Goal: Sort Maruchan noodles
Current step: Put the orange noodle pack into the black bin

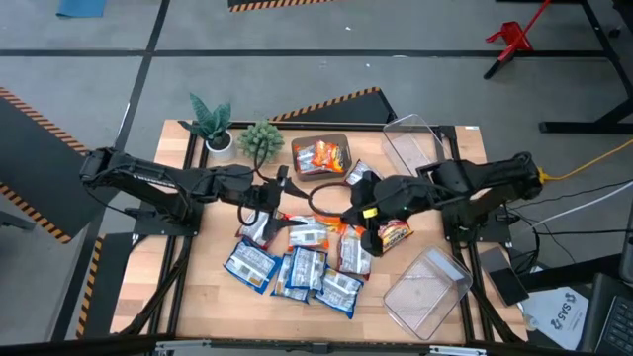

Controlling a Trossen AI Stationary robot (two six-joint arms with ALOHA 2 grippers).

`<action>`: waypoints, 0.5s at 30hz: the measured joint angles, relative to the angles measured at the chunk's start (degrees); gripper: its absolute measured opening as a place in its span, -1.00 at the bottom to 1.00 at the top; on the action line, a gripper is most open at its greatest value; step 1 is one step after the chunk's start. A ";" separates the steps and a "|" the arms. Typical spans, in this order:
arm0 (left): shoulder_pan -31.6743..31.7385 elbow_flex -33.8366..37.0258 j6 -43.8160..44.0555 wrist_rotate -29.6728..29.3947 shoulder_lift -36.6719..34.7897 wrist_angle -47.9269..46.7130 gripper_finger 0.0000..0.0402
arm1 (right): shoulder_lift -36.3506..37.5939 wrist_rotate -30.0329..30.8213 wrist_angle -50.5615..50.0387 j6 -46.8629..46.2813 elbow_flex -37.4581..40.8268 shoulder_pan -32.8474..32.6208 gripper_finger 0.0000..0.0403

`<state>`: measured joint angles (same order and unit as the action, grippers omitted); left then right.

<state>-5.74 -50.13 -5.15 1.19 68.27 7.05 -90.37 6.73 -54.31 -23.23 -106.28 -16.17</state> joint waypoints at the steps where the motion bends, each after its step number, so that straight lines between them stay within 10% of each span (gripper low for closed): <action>1: -0.01 0.00 0.00 0.01 -0.05 0.47 0.50 | -0.02 -1.10 -0.16 0.56 0.00 0.65 -1.00; 15: -0.21 0.04 -0.78 1.05 0.61 3.74 0.50 | 0.83 -11.98 4.36 8.20 0.00 7.70 -1.00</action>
<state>-5.96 -50.09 -5.93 2.24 68.88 10.79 -89.54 -5.24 -49.95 -15.03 -106.28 -8.47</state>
